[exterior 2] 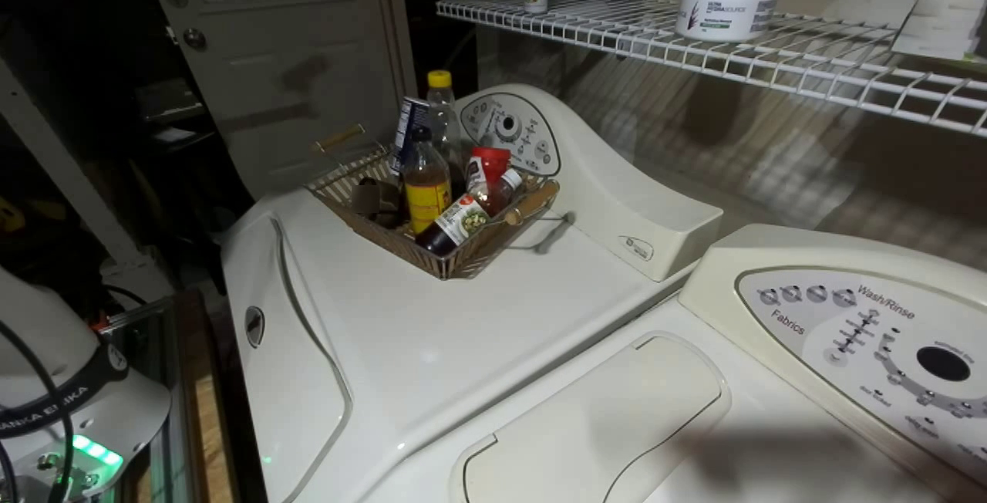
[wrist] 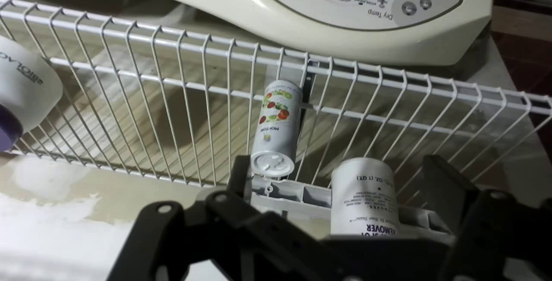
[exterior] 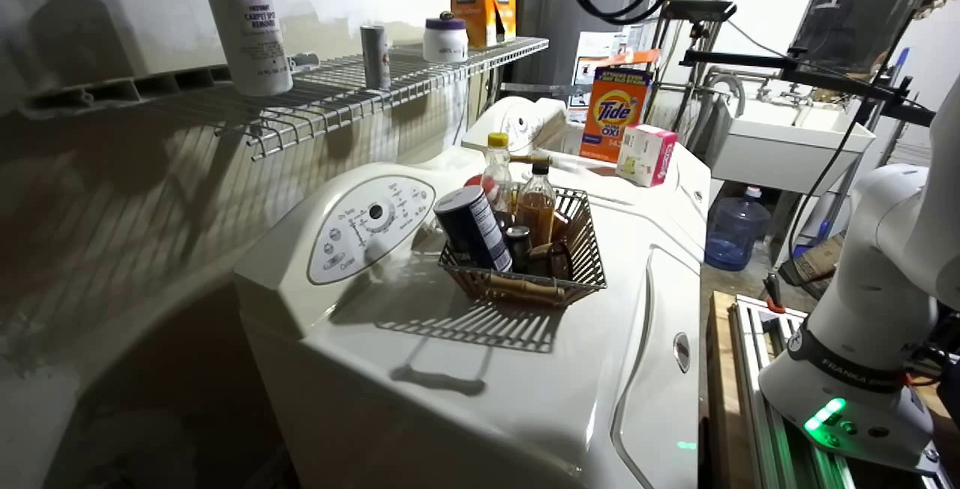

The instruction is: Pick up the white bottle and put it on the shelf

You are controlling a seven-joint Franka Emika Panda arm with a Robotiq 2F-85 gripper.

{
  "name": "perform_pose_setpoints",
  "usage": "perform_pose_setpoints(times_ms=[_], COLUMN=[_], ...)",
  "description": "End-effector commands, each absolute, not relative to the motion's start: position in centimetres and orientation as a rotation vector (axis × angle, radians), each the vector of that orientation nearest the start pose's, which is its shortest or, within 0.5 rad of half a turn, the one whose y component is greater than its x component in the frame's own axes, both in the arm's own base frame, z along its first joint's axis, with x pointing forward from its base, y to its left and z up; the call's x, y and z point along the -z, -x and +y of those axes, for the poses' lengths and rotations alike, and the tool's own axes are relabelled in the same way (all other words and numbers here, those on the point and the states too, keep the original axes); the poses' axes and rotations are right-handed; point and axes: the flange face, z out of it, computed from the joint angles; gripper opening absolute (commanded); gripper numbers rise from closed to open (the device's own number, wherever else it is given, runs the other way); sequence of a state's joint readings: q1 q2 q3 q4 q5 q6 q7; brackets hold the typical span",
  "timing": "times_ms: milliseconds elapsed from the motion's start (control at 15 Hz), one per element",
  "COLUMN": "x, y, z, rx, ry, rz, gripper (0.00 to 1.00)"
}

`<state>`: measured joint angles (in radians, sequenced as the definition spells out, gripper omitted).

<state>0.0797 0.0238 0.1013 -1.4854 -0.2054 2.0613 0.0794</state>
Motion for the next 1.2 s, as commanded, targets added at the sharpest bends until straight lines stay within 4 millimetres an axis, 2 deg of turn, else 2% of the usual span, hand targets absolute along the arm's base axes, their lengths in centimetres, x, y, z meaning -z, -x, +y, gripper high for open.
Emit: perform_pose_setpoints(times_ms=[0,333,667,733,800,1133], x=[-69.6,-68.5,-67.3,-67.1,-67.6,-67.2], y=[-55.1,-52.5,-51.0,-50.8,-52.0,-51.6], z=[9.3,8.8,8.4,8.2,8.7,8.5], rx=[0.88,0.823,0.802,0.807,0.786,0.782], ry=[3.11,3.134,3.144,3.153,3.169,3.172], rz=[-0.207,-0.196,-0.195,-0.191,-0.219,-0.215], gripper=[1.0,1.0,1.0,1.0,1.0,1.0])
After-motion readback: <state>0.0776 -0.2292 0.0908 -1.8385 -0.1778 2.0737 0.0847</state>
